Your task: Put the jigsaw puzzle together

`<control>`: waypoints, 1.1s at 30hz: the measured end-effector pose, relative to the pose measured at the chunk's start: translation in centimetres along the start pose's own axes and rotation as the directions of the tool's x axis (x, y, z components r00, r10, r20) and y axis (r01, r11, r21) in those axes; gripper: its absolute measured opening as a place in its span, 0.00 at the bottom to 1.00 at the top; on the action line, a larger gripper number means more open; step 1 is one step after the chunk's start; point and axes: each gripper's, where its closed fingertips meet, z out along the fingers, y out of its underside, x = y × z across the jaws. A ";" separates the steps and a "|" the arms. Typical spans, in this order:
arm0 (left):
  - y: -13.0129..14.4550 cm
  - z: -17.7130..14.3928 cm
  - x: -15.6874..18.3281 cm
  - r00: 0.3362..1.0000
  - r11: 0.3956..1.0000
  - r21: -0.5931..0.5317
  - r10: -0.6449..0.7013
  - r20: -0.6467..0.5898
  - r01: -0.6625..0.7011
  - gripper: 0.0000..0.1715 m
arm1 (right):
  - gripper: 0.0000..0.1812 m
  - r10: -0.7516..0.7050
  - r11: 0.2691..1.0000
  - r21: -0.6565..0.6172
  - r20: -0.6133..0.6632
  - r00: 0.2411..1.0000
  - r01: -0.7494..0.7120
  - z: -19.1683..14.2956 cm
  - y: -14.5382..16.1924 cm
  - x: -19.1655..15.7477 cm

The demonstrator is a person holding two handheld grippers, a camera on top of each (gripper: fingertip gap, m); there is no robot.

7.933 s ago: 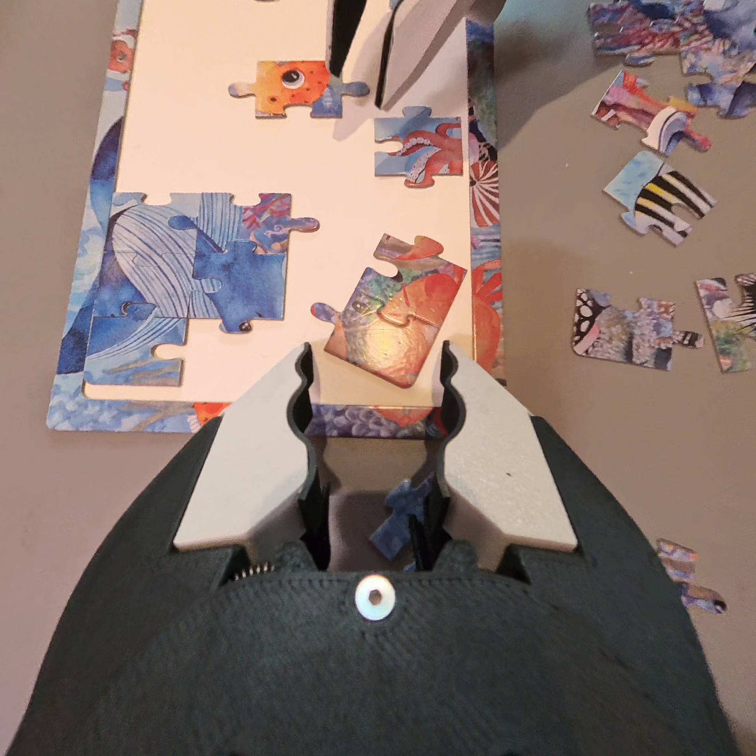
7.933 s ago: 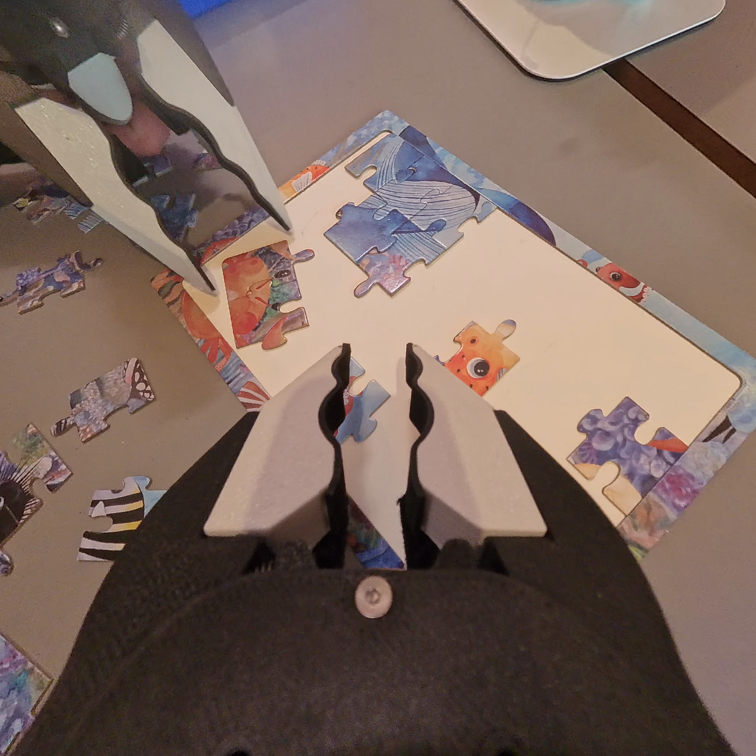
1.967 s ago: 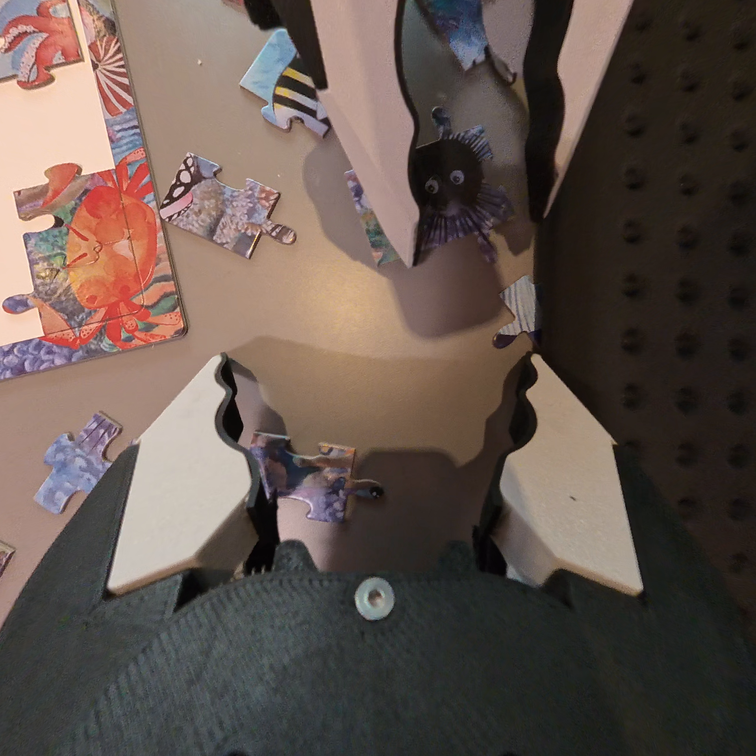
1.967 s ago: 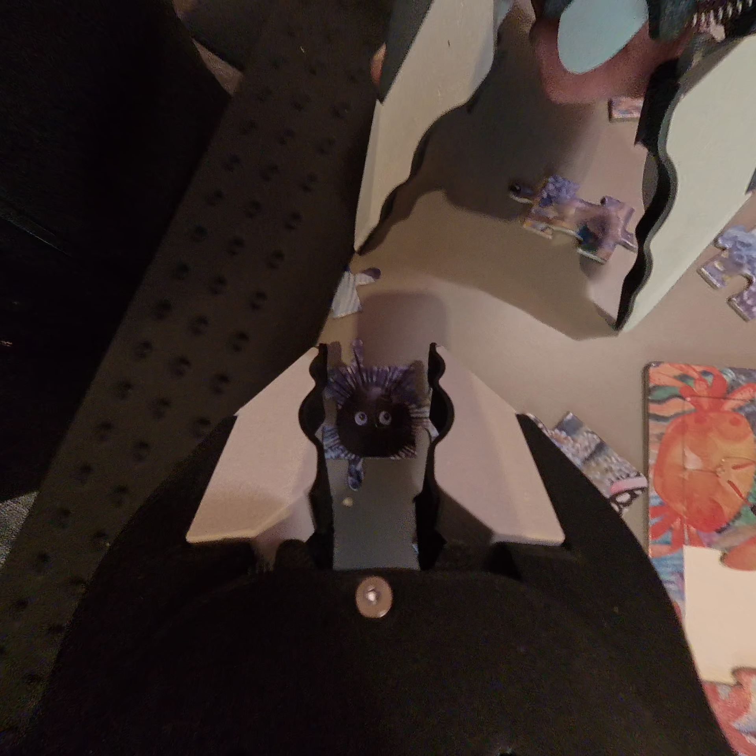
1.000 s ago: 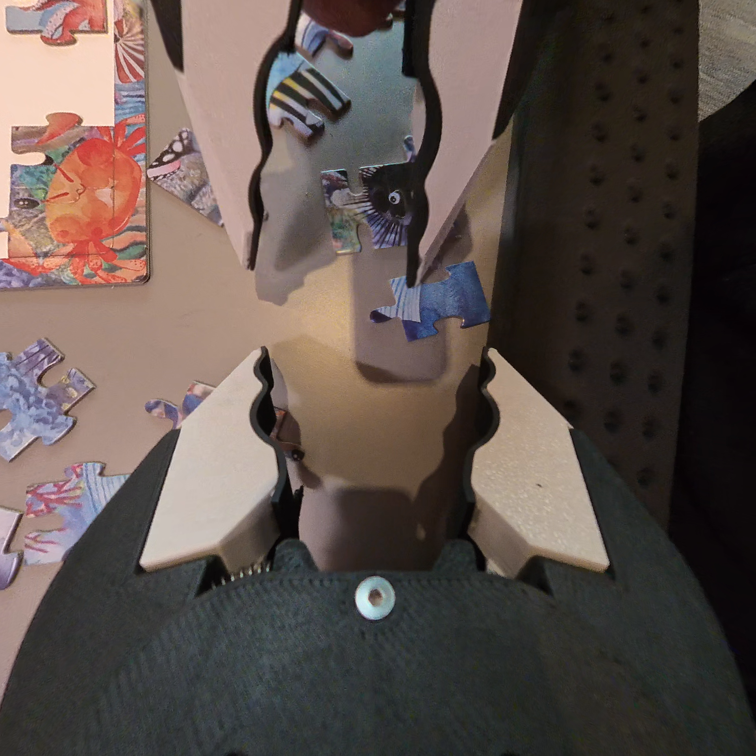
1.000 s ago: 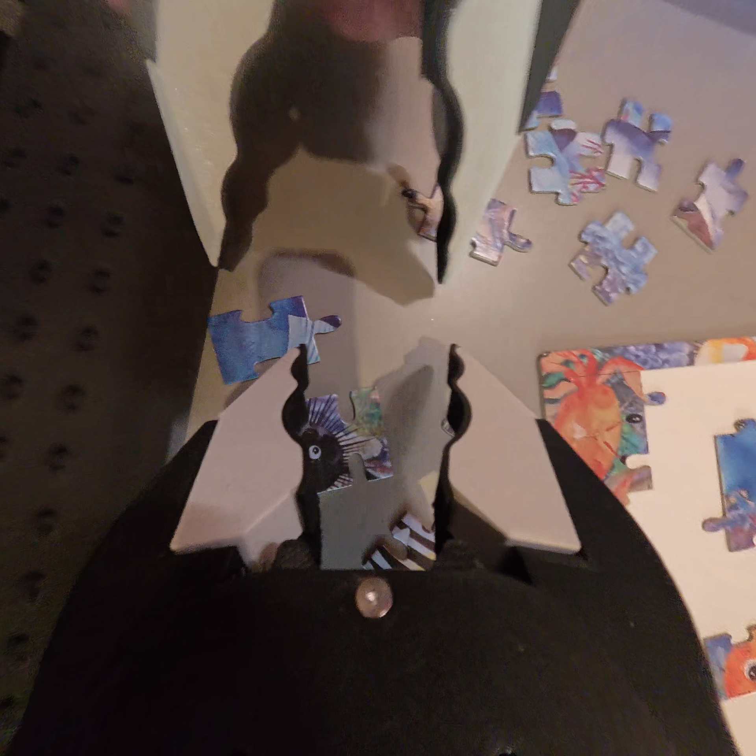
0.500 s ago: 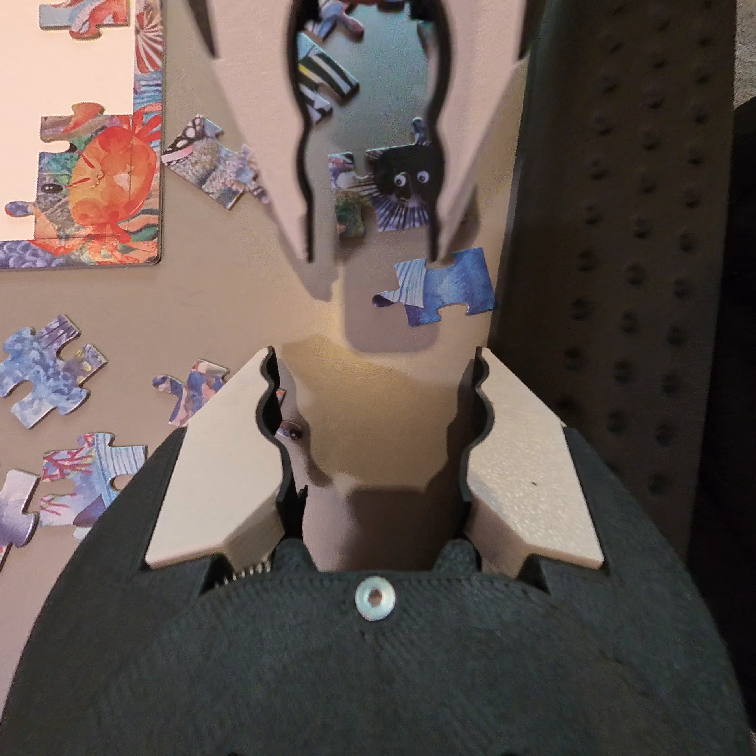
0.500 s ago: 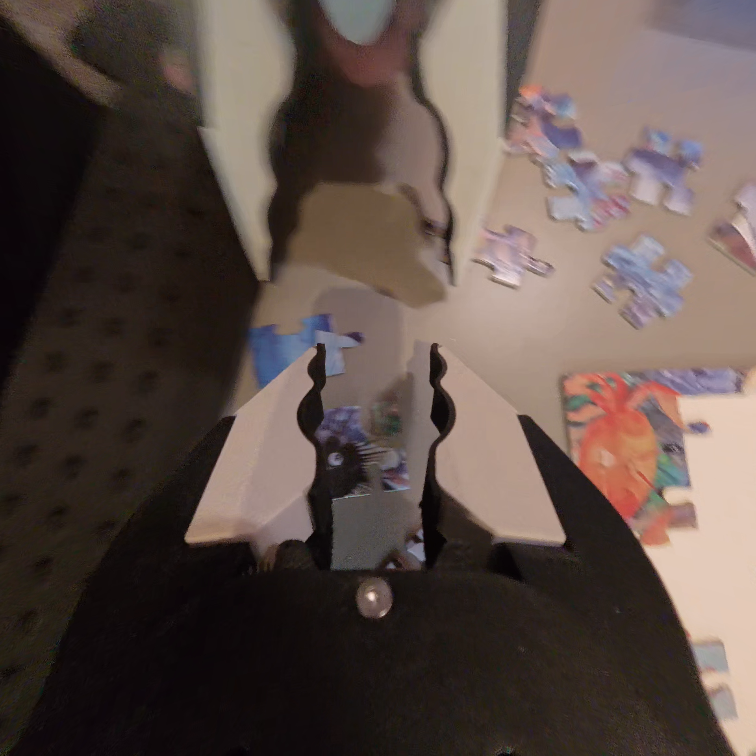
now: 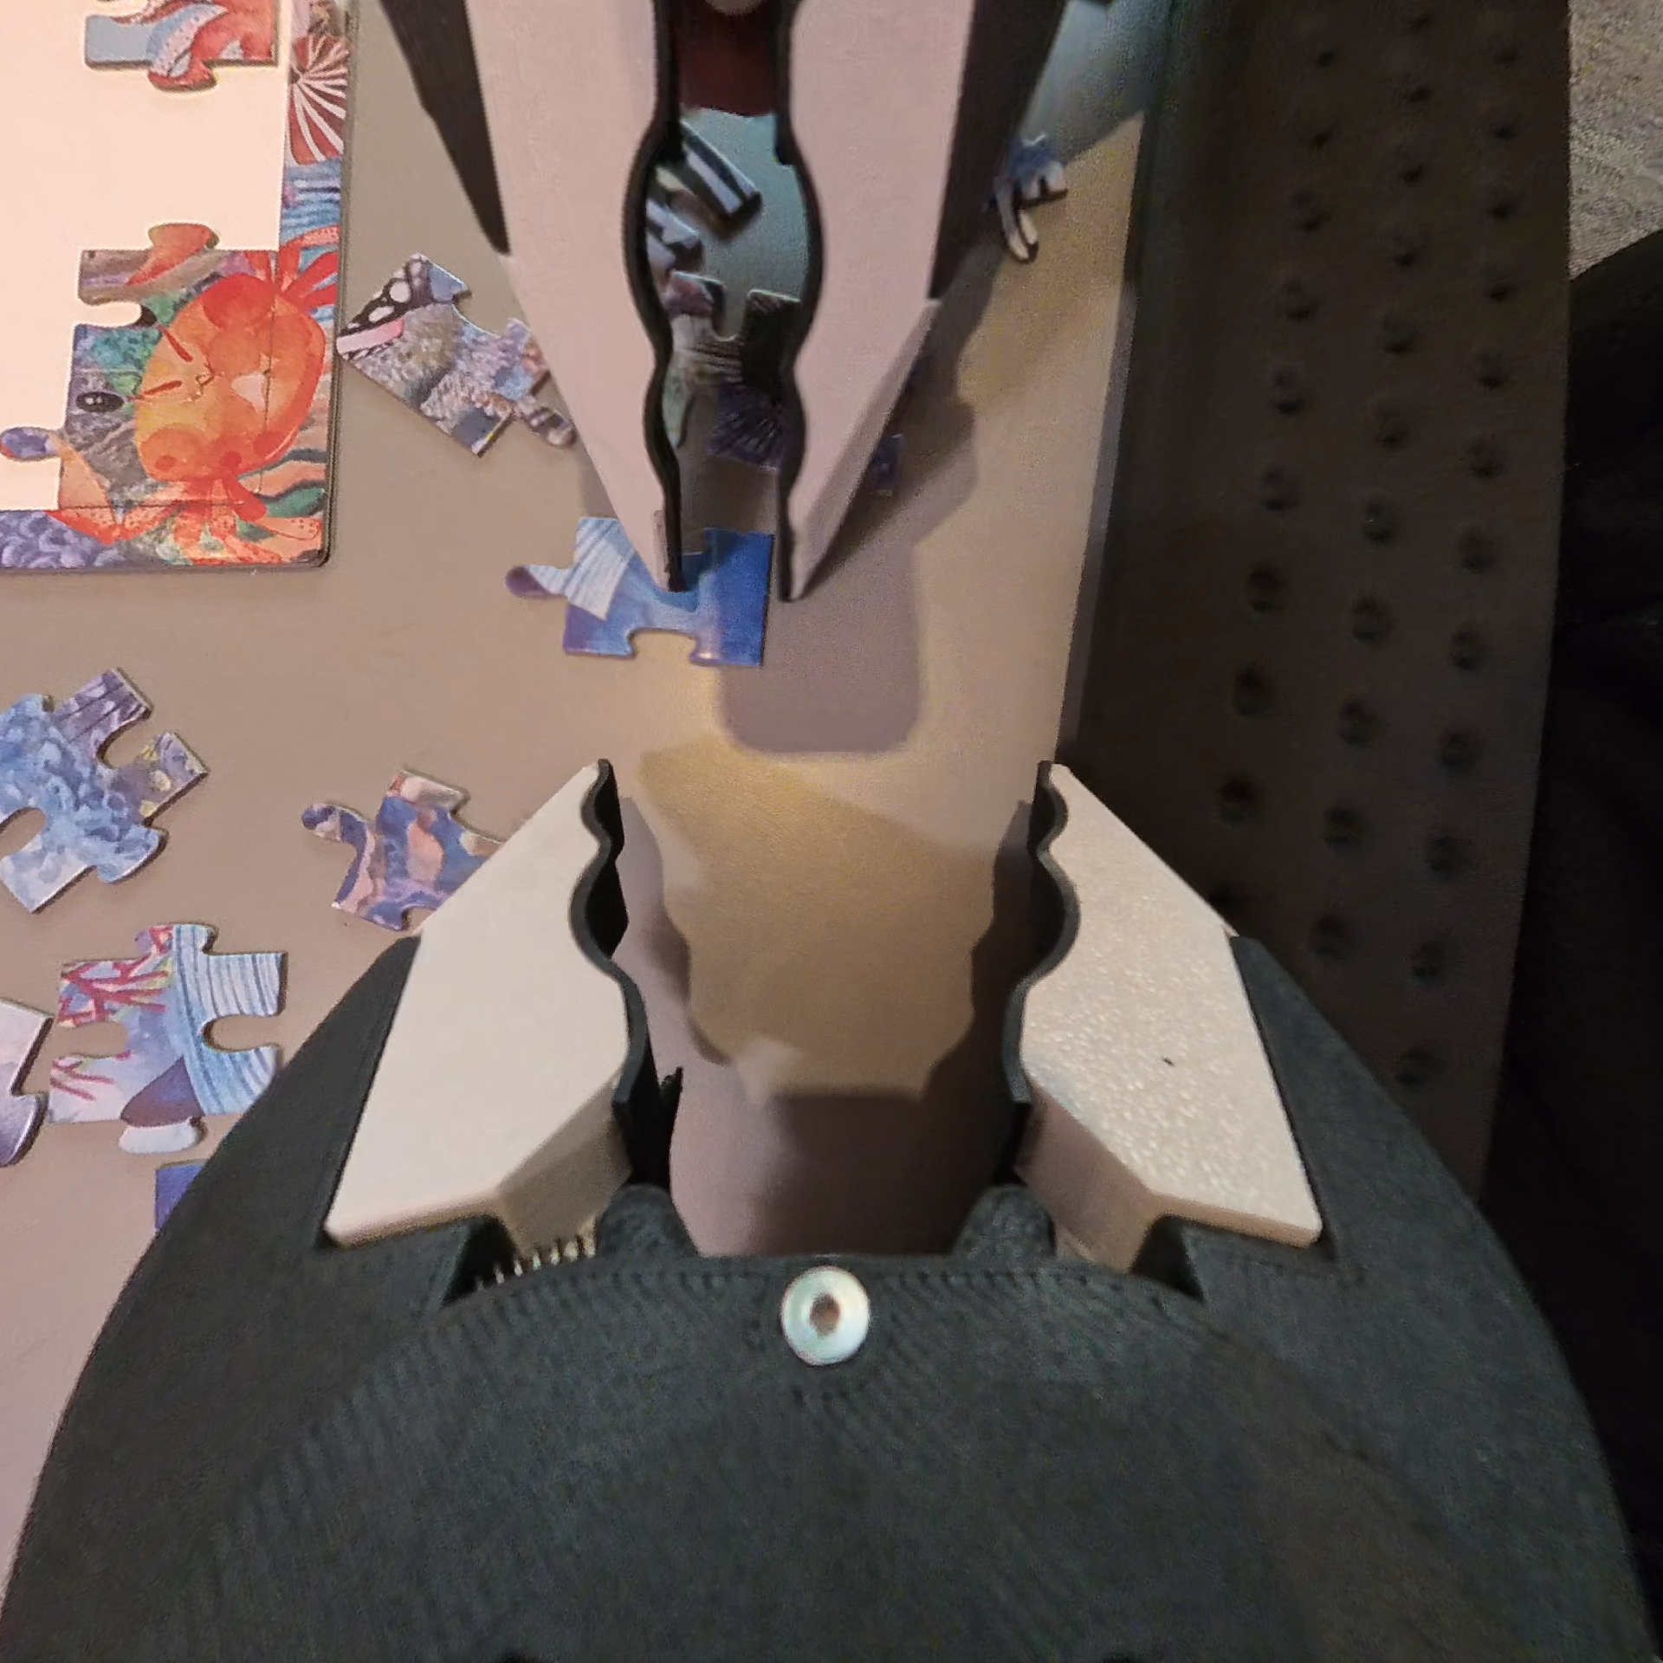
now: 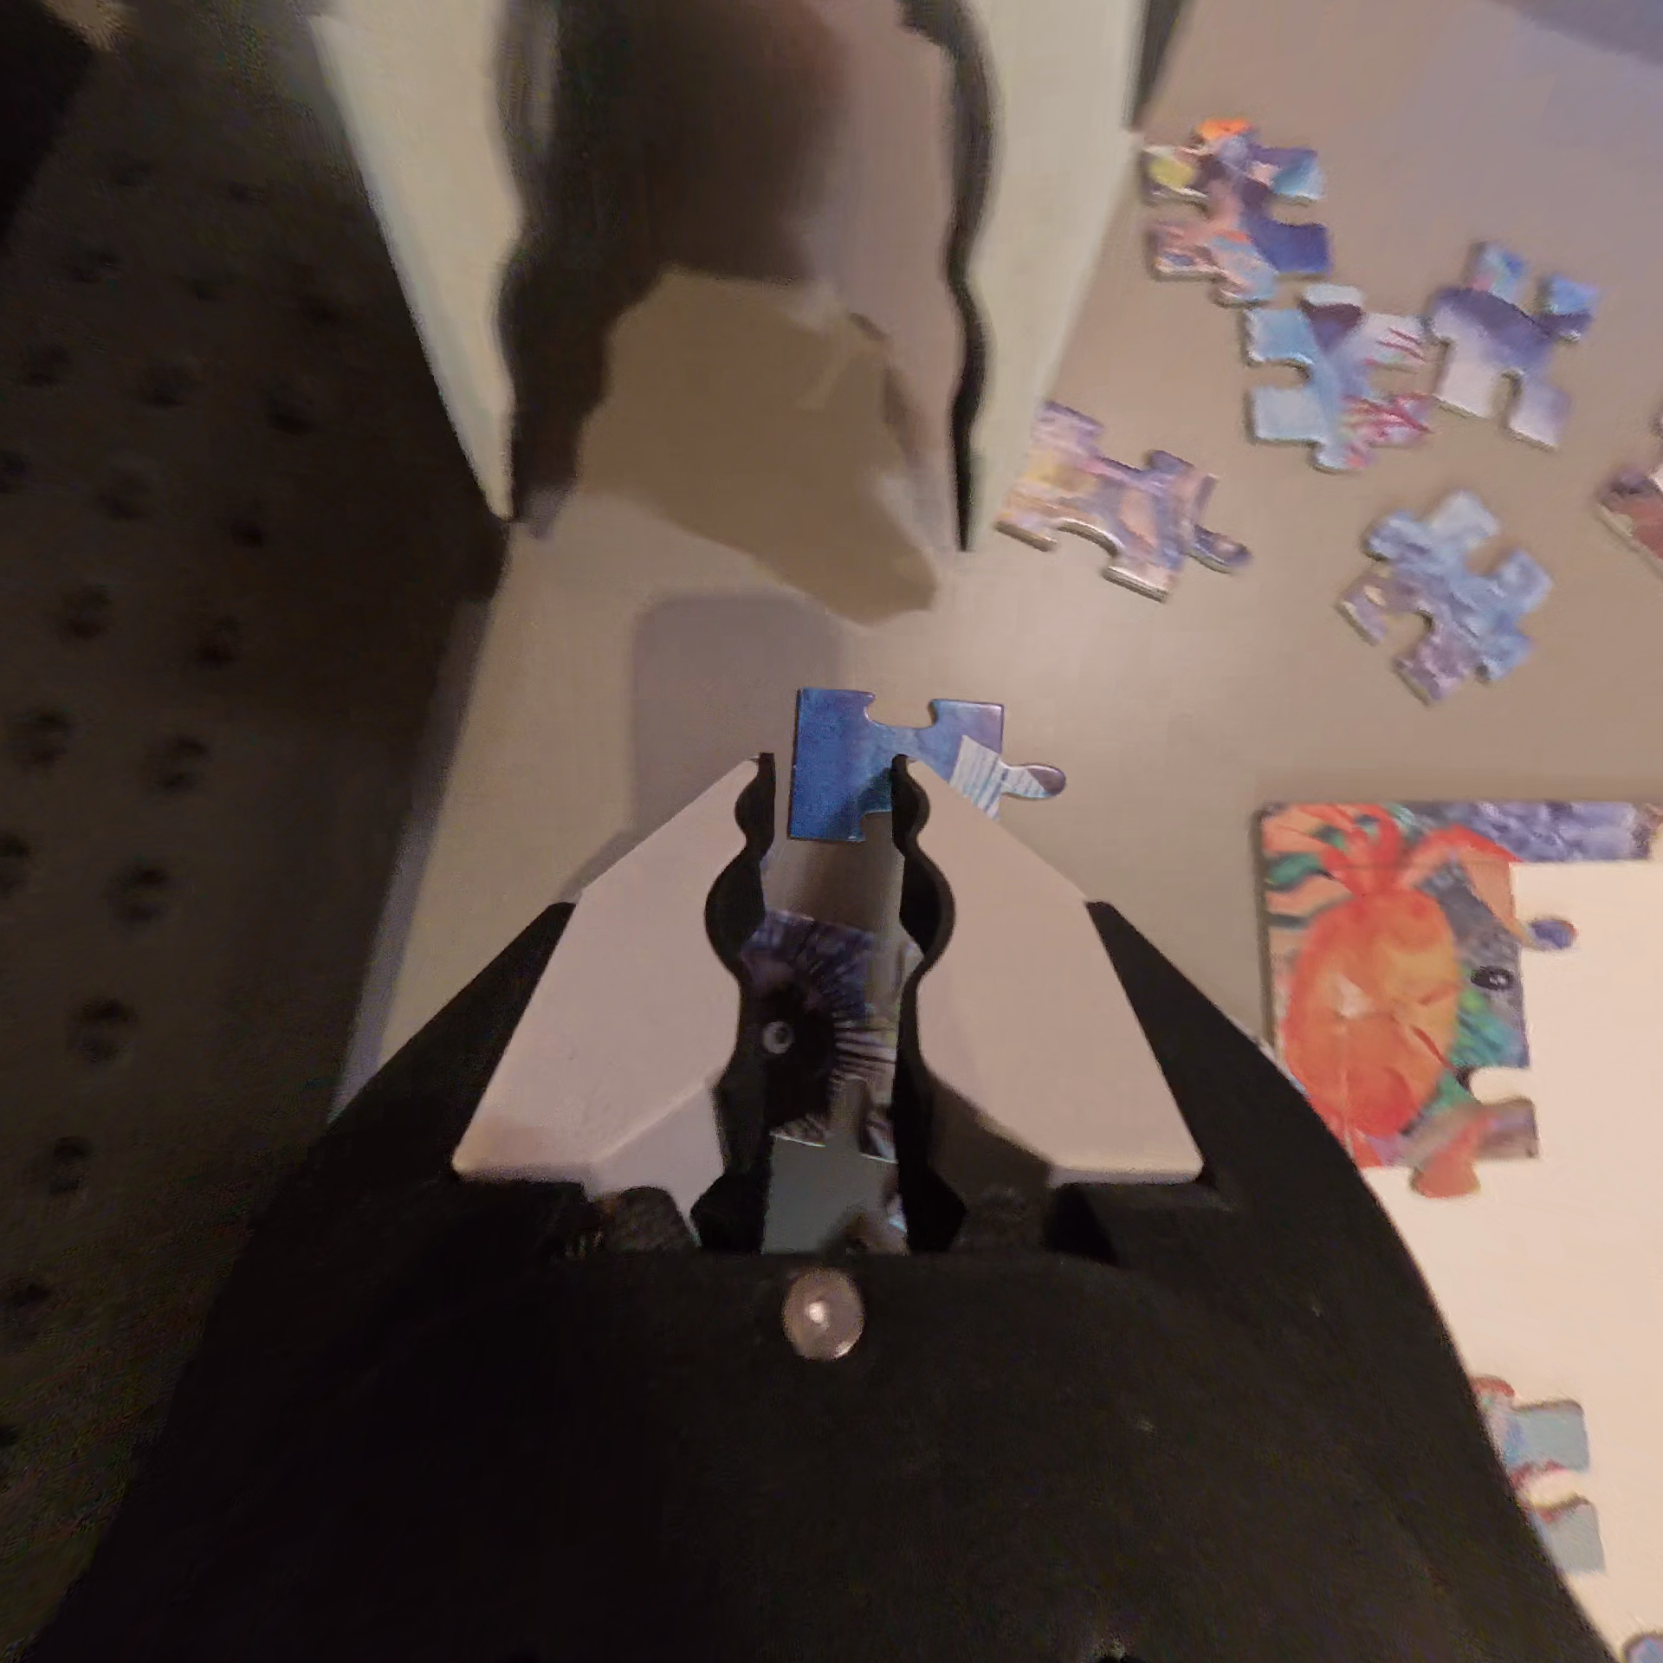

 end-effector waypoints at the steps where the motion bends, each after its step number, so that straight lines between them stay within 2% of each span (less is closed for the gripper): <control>1: 0.0 0.1 -0.2 1.000 1.000 -0.004 0.003 0.007 -0.003 0.53 | 0.11 0.008 1.000 0.002 -0.010 1.000 -0.008 0.0 0.1 0.5; 3: -0.1 0.4 -0.6 1.000 1.000 -0.004 0.021 0.023 -0.021 0.57 | 0.15 0.025 1.000 -0.001 -0.022 0.999 -0.025 -0.1 0.1 1.2; 4: -0.4 0.5 -0.7 1.000 1.000 0.009 0.009 0.020 -0.010 0.60 | 0.25 0.044 0.999 -0.006 -0.038 0.998 -0.044 -0.1 0.2 1.7; 5: -0.8 0.5 -0.6 1.000 1.000 0.028 -0.007 -0.007 0.007 0.63 | 0.28 0.065 0.998 -0.010 -0.051 0.997 -0.066 -0.3 0.4 2.1; 6: -1.2 0.5 0.3 0.997 0.999 0.048 -0.013 -0.075 0.016 0.86 | 0.29 0.079 0.997 -0.006 -0.063 0.995 -0.080 -0.5 0.5 2.4; 7: -1.3 0.8 1.0 0.991 0.998 0.032 -0.041 -0.127 0.045 0.87 | 0.29 0.092 0.996 -0.004 -0.072 0.993 -0.093 -0.7 0.6 2.6; 9: -0.3 1.8 0.6 0.997 0.999 -0.039 0.025 -0.079 -0.029 0.88 | 0.30 0.111 0.993 -0.019 -0.061 0.992 -0.112 -0.6 1.0 2.5; 10: -0.6 1.7 0.8 0.993 1.000 -0.025 0.006 -0.114 -0.009 0.85 | 0.30 0.120 0.992 -0.017 -0.050 0.991 -0.121 -0.5 1.0 2.4; 12: -0.6 1.6 0.0 0.994 1.000 -0.020 0.008 -0.110 -0.011 0.84 | 0.27 0.140 0.990 -0.014 -0.058 0.988 -0.142 -0.4 0.9 2.7; 15: -0.8 1.4 -0.9 0.992 1.000 0.006 -0.004 -0.125 0.005 0.75 | 0.20 0.140 0.990 -0.003 -0.043 0.989 -0.140 -0.3 0.8 2.4; 18: -1.3 1.4 -1.6 0.991 1.000 0.030 -0.002 -0.136 0.006 0.66 | 0.19 0.159 0.987 0.020 -0.038 0.987 -0.158 -0.3 0.7 2.4; 19: -1.3 1.4 -1.9 0.991 1.000 0.030 0.005 -0.133 -0.001 0.66 | 0.15 0.155 0.988 0.023 -0.036 0.987 -0.154 -0.3 0.6 2.4; 20: -1.5 1.4 -2.2 0.992 0.999 0.031 0.009 -0.127 -0.005 0.65 | 0.07 0.151 0.988 0.022 -0.031 0.988 -0.150 -0.2 0.7 2.3; 21: -1.6 1.3 -2.6 0.992 0.999 0.038 0.011 -0.125 -0.006 0.62 | 0.07 0.157 0.987 0.029 -0.027 0.987 -0.156 -0.2 0.6 2.3; 22: -1.7 1.2 -3.2 0.993 0.999 0.044 0.013 -0.114 -0.008 0.55 | 0.07 0.167 0.986 0.032 -0.023 0.986 -0.167 -0.2 0.6 2.4; 25: -1.8 0.9 -4.6 0.996 0.998 0.056 0.006 -0.093 -0.001 0.49 | 0.16 0.187 0.982 0.034 -0.058 0.981 -0.185 -0.5 0.9 3.1; 27: -1.9 1.0 -5.2 0.997 0.998 0.059 0.004 -0.081 0.001 0.46 | 0.28 0.222 0.975 0.037 -0.063 0.973 -0.220 -0.6 1.0 3.6; 28: -1.8 1.3 -5.3 0.997 0.999 0.050 0.011 -0.077 -0.007 0.47 | 0.31 0.232 0.972 0.034 -0.056 0.971 -0.231 -0.4 1.1 3.7; 32: -1.8 2.5 -5.5 0.998 0.999 0.019 0.029 -0.064 -0.028 0.47 | 0.28 0.221 0.975 0.036 -0.059 0.974 -0.219 -0.2 1.0 4.0; 33: -1.8 2.6 -5.8 0.999 0.999 0.017 0.031 -0.043 -0.030 0.44 | 0.27 0.220 0.975 0.035 -0.057 0.974 -0.218 -0.2 1.0 4.0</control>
